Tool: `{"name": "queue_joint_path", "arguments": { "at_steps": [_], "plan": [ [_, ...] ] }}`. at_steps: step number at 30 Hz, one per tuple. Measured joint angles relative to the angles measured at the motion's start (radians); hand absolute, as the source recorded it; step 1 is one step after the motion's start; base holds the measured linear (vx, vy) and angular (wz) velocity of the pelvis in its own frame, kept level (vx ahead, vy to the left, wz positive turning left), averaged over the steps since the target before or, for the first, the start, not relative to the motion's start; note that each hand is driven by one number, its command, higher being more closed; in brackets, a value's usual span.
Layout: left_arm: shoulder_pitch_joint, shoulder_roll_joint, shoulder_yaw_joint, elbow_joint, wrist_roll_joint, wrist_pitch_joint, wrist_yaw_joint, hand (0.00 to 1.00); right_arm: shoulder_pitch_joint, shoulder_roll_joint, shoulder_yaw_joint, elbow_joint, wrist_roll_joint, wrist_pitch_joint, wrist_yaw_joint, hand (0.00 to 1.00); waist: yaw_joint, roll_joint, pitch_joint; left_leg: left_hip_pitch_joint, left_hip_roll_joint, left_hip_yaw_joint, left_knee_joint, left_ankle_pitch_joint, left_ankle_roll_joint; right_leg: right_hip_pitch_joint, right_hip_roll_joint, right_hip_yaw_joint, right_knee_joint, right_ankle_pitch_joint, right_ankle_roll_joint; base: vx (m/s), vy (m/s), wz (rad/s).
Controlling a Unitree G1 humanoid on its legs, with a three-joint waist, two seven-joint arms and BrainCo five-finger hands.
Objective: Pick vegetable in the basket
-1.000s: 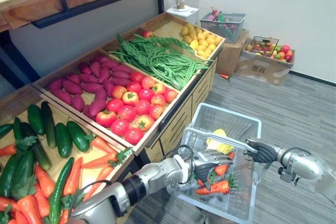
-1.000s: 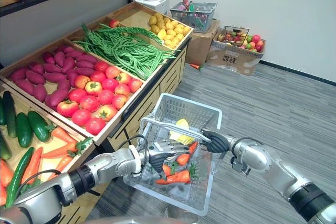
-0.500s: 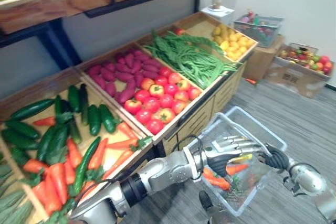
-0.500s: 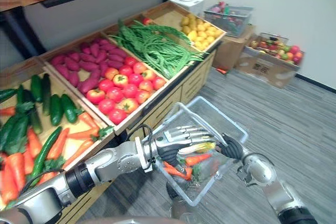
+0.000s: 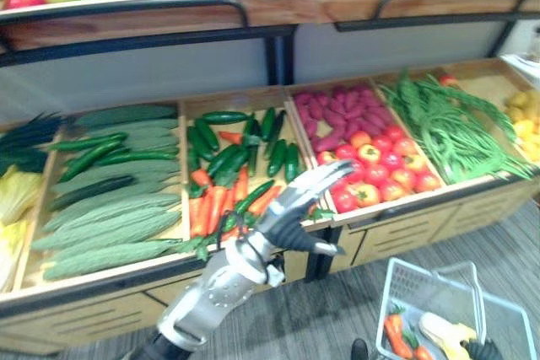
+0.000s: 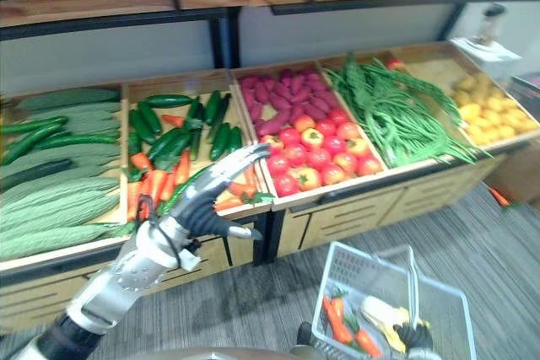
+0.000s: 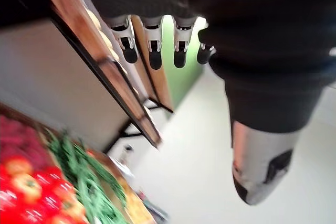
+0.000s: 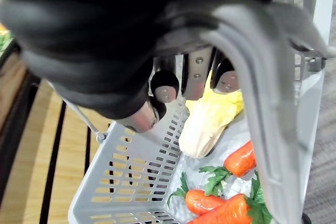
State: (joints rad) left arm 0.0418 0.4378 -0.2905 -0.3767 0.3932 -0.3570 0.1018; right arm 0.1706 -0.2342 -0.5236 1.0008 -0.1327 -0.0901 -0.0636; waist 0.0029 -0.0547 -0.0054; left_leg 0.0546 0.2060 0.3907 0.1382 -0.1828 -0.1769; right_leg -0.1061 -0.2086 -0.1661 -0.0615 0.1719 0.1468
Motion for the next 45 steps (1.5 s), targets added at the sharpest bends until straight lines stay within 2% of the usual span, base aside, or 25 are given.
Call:
{"name": "queue_joint_path", "arguments": {
  "at_steps": [2,3,5,13,16,19,23,24,26,28,31,36,41,45],
  "plan": [
    [0.096,-0.096,0.18,0.007,-0.033,0.027,0.029,0.0,-0.014,0.027,-0.061,0.101,0.038,0.005,-0.032,1.0,0.007,-0.002,-0.002,-0.024,-0.007,-0.067,-0.014,0.017,0.004,0.023,-0.009,-0.058,-0.012,0.0,0.0,0.05,-0.017,0.76],
    [0.114,-0.124,0.221,0.016,-0.041,0.038,0.044,0.0,-0.014,0.033,-0.065,0.122,0.057,0.008,-0.041,1.0,0.009,-0.005,-0.004,-0.036,-0.007,-0.084,-0.013,0.018,0.005,0.026,-0.011,-0.072,-0.015,-0.001,0.0,0.03,-0.012,0.7],
    [0.152,-0.235,0.363,0.086,-0.074,0.073,0.094,0.0,-0.012,0.055,-0.102,0.176,0.112,0.013,-0.067,1.0,0.028,-0.013,-0.008,-0.057,-0.009,-0.141,-0.013,0.027,0.006,0.048,-0.015,-0.125,-0.02,-0.009,0.002,0.02,-0.008,0.65],
    [0.249,-0.351,0.625,0.364,-0.075,0.172,0.223,0.0,-0.01,0.095,-0.139,0.193,0.176,0.015,-0.082,1.0,0.027,-0.016,-0.018,-0.091,-0.032,-0.266,-0.033,0.056,0.02,0.098,-0.032,-0.24,-0.026,-0.03,-0.029,-0.01,-0.003,0.45],
    [0.268,-0.37,0.667,0.53,-0.075,0.195,0.269,0.0,-0.009,0.121,-0.137,0.179,0.178,0.014,-0.087,1.0,0.027,-0.013,-0.025,-0.088,-0.036,-0.284,-0.051,0.068,0.019,0.107,-0.035,-0.259,-0.026,-0.036,-0.03,-0.01,-0.012,0.2],
    [0.283,-0.402,0.705,0.69,-0.097,0.217,0.284,0.0,0.007,0.145,-0.121,0.145,0.18,0.014,-0.095,1.0,0.027,-0.01,-0.042,-0.083,-0.036,-0.29,-0.067,0.073,0.018,0.112,-0.035,-0.268,-0.027,-0.04,-0.026,0.0,-0.01,0.09],
    [0.284,-0.417,0.76,0.997,-0.117,0.238,0.271,0.0,0.01,0.164,-0.052,0.11,0.181,0.012,-0.101,1.0,0.024,-0.009,-0.047,-0.066,-0.036,-0.271,-0.085,0.077,0.018,0.112,-0.035,-0.259,-0.032,-0.043,-0.022,0.01,-0.007,-0.07],
    [0.283,-0.417,0.762,1.017,-0.118,0.238,0.269,0.0,0.009,0.166,-0.051,0.11,0.18,0.011,-0.102,1.0,0.022,-0.009,-0.048,-0.066,-0.036,-0.27,-0.086,0.077,0.018,0.112,-0.035,-0.259,-0.032,-0.043,-0.022,0.01,-0.008,-0.1],
    [0.269,-0.42,0.768,1.233,-0.117,0.245,0.237,0.0,0.004,0.171,-0.036,0.113,0.177,0.008,-0.105,1.0,0.021,-0.01,-0.055,-0.052,-0.039,-0.264,-0.105,0.081,0.015,0.111,-0.034,-0.249,-0.042,-0.042,-0.02,0.03,-0.006,-0.1],
    [0.264,-0.426,0.769,1.326,-0.148,0.256,0.222,0.0,0.0,0.171,-0.019,0.117,0.17,0.002,-0.107,1.0,0.013,-0.007,-0.056,-0.047,-0.039,-0.262,-0.114,0.086,0.01,0.111,-0.033,-0.243,-0.042,-0.044,-0.016,0.04,0.0,-0.06],
    [0.264,-0.426,0.778,1.376,-0.168,0.272,0.188,0.0,-0.018,0.172,-0.017,0.152,0.141,-0.003,-0.108,1.0,-0.001,-0.006,-0.056,-0.032,-0.039,-0.257,-0.117,0.093,0.013,0.111,-0.031,-0.236,-0.042,-0.037,0.001,0.08,0.005,-0.05],
    [0.221,-0.418,0.773,1.417,-0.267,0.275,0.136,0.0,-0.035,0.169,0.013,0.16,0.106,-0.003,-0.106,1.0,-0.004,0.003,-0.054,-0.026,-0.04,-0.253,-0.118,0.091,0.011,0.111,-0.031,-0.227,-0.043,-0.037,0.001,0.03,0.003,-0.05],
    [0.197,-0.395,0.718,1.465,-0.343,0.275,0.084,0.0,-0.058,0.162,0.06,0.176,0.091,-0.006,-0.101,1.0,-0.005,0.004,-0.044,-0.014,-0.04,-0.237,-0.12,0.086,0.01,0.112,-0.031,-0.209,-0.043,-0.041,-0.006,-0.02,-0.003,-0.1],
    [0.19,-0.387,0.686,1.485,-0.352,0.273,0.063,0.0,-0.062,0.162,0.071,0.177,0.091,-0.006,-0.099,1.0,-0.008,0.004,-0.043,-0.01,-0.039,-0.235,-0.12,0.085,0.009,0.112,-0.03,-0.206,-0.042,-0.041,-0.006,0.0,0.0,-0.01]
  ]
}}
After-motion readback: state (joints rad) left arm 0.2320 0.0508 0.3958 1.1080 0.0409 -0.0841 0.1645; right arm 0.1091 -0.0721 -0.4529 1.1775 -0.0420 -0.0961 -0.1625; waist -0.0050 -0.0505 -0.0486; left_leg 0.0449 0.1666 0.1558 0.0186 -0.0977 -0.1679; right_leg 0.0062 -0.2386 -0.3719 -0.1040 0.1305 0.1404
